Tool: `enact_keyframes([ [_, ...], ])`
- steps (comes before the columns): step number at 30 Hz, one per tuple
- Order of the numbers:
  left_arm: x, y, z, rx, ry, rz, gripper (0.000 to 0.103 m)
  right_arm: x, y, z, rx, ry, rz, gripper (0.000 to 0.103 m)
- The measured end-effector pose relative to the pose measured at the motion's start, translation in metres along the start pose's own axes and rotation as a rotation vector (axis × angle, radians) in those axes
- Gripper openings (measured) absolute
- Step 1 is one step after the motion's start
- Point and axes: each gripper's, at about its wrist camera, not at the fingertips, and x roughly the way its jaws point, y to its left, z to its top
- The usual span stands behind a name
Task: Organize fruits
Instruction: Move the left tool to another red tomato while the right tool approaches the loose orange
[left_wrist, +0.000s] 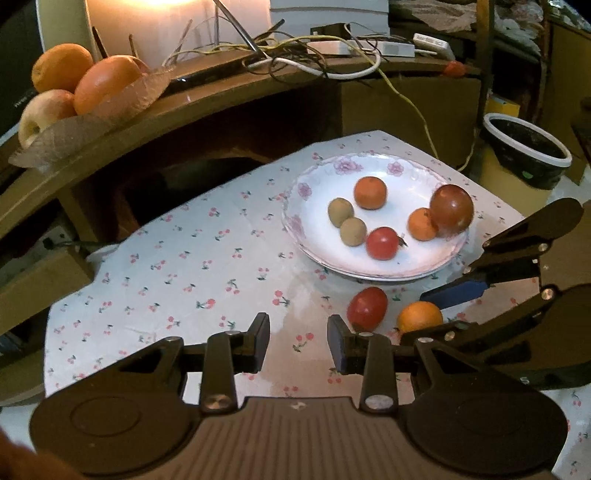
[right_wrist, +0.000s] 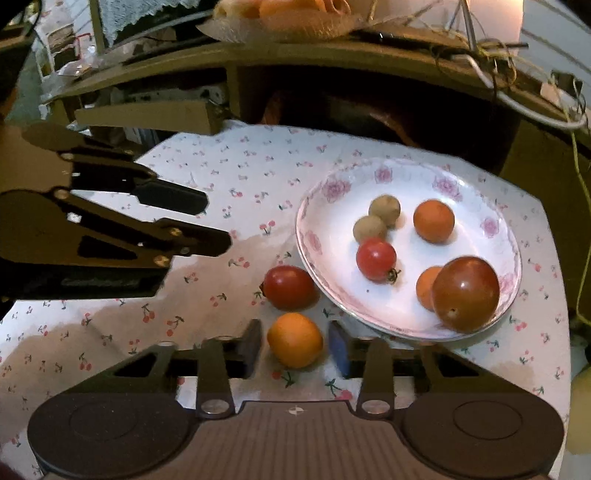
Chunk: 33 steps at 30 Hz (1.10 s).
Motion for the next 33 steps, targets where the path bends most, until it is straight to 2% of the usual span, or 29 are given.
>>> enact_keyframes([
  [8,0.015,-0.028,0.002,0.073,0.022,-0.084,0.040,-0.011,-0.008,-0.006,0.034,0.030,-0.006,0.033],
  [13,0.034,-0.041,0.004,0.096,0.041,-0.083,0.040,-0.025,-0.023,-0.013,0.073,0.024,-0.014,0.033],
  [19,0.047,-0.038,0.008,0.050,0.024,-0.078,0.040,-0.029,-0.032,-0.019,0.090,0.032,-0.016,0.033],
  [21,0.050,-0.037,0.009,0.032,0.025,-0.085,0.036,-0.029,-0.035,-0.020,0.096,0.035,-0.016,0.033],
  [27,0.042,-0.040,0.003,0.028,0.039,-0.064,0.036,-0.030,-0.041,-0.019,0.107,0.038,-0.039,0.033],
  [33,0.012,-0.053,-0.015,0.037,0.055,-0.075,0.036,-0.036,-0.035,-0.026,0.079,0.043,-0.049,0.033],
])
